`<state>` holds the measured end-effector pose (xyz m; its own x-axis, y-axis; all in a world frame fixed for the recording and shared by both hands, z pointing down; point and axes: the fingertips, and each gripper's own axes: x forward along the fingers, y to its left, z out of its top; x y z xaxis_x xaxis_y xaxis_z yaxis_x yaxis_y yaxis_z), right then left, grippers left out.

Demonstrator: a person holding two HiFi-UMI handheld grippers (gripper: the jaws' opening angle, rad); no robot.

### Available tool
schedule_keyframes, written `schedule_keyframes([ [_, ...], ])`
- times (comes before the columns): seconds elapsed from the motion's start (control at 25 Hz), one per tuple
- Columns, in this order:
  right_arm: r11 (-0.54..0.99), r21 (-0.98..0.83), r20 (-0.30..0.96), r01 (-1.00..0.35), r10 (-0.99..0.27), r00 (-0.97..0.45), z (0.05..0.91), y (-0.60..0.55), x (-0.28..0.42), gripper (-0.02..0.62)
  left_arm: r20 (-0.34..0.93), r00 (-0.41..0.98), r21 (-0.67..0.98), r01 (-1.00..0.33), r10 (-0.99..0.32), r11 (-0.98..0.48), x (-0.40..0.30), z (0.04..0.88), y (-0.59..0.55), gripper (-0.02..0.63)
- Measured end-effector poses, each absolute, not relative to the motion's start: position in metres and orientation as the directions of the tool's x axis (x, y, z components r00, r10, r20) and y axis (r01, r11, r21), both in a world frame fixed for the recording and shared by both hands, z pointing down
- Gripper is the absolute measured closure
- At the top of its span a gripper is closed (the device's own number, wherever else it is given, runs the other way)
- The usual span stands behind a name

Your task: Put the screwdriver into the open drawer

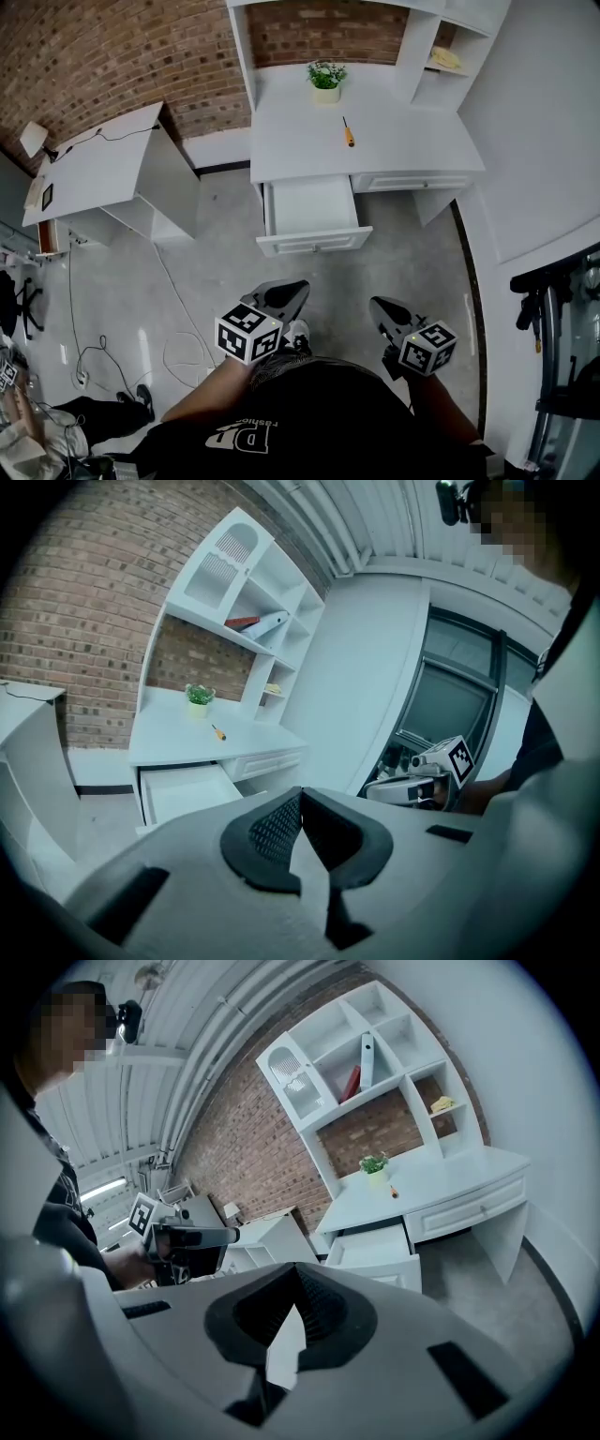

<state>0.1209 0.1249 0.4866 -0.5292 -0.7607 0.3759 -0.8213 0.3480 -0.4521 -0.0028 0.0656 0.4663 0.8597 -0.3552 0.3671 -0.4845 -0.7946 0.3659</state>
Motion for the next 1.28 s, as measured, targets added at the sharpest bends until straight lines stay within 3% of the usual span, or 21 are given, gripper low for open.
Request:
schedule_keyframes([
  [0.88,0.24,-0.414,0.42,-0.878,-0.806,-0.418,0.485,0.011,0.097,0.591,0.325,0.897,0.396,-0.417,-0.299,-0.818,-0.038,0.472,-0.06,0.588],
  [1.28,0.244,-0.404,0.423,-0.881,-0.804,-0.417,0.487,-0.025,0.104,0.591,0.345,0.879,0.406,-0.456,-0.329,-0.792,-0.051,0.484,-0.083,0.588],
])
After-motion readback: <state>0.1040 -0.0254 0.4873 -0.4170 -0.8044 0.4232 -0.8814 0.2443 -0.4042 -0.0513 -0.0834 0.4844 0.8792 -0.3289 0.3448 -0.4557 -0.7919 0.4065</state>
